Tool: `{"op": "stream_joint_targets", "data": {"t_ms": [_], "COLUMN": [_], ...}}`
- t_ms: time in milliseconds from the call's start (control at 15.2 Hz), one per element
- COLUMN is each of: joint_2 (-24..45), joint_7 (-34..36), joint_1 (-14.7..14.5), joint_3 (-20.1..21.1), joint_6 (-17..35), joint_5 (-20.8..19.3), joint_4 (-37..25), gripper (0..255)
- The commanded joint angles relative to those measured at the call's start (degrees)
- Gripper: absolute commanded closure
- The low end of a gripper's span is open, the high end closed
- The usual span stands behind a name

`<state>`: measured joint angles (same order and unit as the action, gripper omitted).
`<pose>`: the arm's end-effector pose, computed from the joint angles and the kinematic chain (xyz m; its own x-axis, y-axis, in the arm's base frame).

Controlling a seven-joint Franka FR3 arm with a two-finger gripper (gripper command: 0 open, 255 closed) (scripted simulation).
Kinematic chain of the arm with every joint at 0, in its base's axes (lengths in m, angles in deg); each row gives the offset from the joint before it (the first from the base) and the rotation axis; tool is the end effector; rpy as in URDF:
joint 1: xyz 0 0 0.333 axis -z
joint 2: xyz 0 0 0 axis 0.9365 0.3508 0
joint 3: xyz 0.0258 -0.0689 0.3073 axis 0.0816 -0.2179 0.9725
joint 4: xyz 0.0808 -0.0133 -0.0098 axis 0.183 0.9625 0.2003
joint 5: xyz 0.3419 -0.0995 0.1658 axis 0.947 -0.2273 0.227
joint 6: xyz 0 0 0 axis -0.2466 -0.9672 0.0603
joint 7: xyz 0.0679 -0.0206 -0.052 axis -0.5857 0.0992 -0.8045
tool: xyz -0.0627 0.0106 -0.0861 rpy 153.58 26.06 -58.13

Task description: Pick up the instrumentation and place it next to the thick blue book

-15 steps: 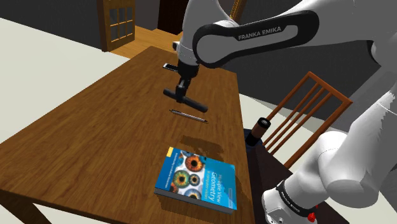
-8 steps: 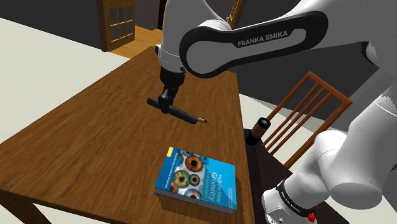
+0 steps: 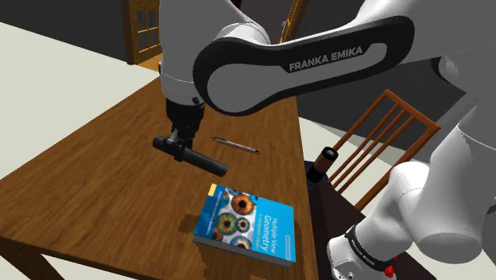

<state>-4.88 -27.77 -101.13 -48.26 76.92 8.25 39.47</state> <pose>0.4434 0.3962 0.4220 0.7952 0.6062 0.0097 0.6036 -0.7931 0.0814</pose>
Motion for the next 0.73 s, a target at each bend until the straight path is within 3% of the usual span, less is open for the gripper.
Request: {"op": "stream_joint_targets", "data": {"t_ms": [0,462,660], "joint_2": [1.8,9.7,10.3], "joint_7": [2.9,11.7,12.0], "joint_1": [-1.7,-7.7,-7.8], "joint_3": [1.1,3.8,3.7], "joint_6": [-0.8,-4.9,-2.8], "joint_5": [-0.5,-2.9,-3.2], "joint_4": [-2.3,-13.1,-11.7], "gripper": [255,255,255]}}
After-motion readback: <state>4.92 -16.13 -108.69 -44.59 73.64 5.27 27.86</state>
